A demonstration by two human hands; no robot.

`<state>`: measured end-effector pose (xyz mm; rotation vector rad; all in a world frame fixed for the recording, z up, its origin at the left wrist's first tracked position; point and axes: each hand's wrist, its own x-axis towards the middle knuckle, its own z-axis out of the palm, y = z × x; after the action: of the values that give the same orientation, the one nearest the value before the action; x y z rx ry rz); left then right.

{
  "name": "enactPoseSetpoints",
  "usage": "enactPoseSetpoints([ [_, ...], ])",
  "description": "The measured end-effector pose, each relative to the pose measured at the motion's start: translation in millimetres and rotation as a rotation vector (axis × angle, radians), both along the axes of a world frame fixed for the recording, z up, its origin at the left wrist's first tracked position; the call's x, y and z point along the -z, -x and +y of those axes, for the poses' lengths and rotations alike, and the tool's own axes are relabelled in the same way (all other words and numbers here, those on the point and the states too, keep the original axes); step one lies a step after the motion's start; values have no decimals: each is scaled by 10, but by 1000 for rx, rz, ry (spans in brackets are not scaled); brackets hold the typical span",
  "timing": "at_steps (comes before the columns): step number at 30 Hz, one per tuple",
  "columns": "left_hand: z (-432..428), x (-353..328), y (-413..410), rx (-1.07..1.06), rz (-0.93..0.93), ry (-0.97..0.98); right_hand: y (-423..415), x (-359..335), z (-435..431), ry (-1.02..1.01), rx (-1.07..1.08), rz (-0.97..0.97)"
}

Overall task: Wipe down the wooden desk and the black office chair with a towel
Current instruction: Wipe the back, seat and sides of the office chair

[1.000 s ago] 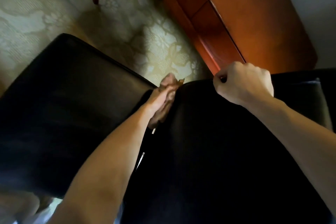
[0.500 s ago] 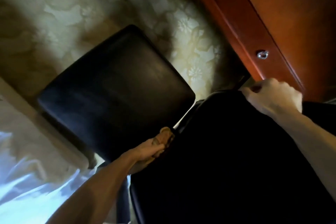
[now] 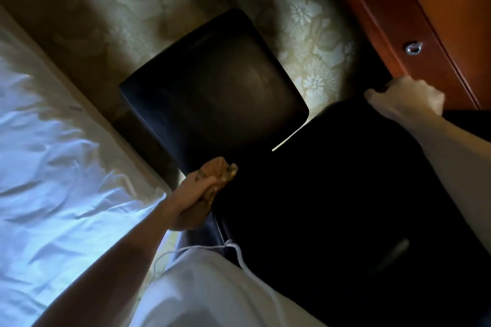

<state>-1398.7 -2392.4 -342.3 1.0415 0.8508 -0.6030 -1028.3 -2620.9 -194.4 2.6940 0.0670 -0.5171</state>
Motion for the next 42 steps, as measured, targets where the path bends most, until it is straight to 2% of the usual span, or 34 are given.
enactPoseSetpoints([
  [3, 188, -446, -281, 183, -22, -173, 116, -13, 78, -18, 18, 41],
  [6, 338, -884, -516, 519, -112, -284, 230, -26, 107, 41, 8, 157],
  [8, 393, -1075, -526, 632, -95, -321, 316, -35, 125, 70, 23, 221],
  [14, 524, -1666, -255, 626, -128, -339, 683, -90, 298, 12, -36, 432],
  [20, 604, -2226, -98, 626, -193, -464, 1080, 1, 815, -180, -273, 843],
  [25, 769, -2749, 3, 603, -269, -567, 1470, -152, 1352, -217, -522, 1029],
  [31, 1034, -3322, -108, 599, -346, -691, 1482, -526, 1763, -400, -646, 1036],
  [34, 1123, -3510, -193, 599, -429, -678, 1421, -698, 1866, -508, -686, 969],
  [37, 1209, -3600, -333, 572, -507, -787, 1343, -852, 1951, -637, -679, 888],
  [39, 1248, -3566, -467, 451, -550, -852, 1251, -972, 2008, -705, -658, 840],
  [42, 1244, -3436, -702, 155, -612, -935, 1016, -1183, 2024, -765, -625, 731],
])
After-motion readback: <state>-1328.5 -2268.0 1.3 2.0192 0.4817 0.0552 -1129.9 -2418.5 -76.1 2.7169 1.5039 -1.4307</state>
